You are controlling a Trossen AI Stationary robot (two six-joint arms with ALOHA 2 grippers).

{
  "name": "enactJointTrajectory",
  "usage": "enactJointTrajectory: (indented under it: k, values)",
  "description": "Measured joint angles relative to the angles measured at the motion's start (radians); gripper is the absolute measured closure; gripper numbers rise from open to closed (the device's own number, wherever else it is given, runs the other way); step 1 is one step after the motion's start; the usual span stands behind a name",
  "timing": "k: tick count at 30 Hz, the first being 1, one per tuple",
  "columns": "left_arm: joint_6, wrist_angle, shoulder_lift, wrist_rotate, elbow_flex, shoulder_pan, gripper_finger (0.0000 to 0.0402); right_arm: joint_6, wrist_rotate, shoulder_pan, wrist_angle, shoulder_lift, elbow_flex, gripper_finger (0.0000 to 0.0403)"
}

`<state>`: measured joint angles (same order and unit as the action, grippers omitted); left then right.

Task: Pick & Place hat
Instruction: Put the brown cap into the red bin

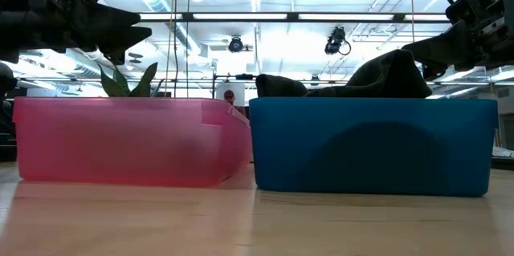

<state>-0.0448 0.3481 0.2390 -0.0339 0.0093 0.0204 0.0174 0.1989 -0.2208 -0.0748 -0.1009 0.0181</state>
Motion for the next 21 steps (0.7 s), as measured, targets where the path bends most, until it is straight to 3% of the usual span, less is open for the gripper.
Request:
enactJointTrajectory:
  k: [9,16,21]
  values:
    - [0.031,-0.019,-0.085,-0.014,0.000,0.000,0.0204,0.000,0.000,0.000,-0.003,0.000,0.000,0.0376]
    - [0.000,-0.206,-0.239,-0.014,-0.001,0.000,0.0204,0.000,0.000,0.000,-0.005,0.000,0.000,0.0376]
    - [0.003,-0.214,-0.235,-0.002,-0.001,-0.003,0.0204,0.000,0.000,0.000,-0.011,0.000,0.000,0.0376]
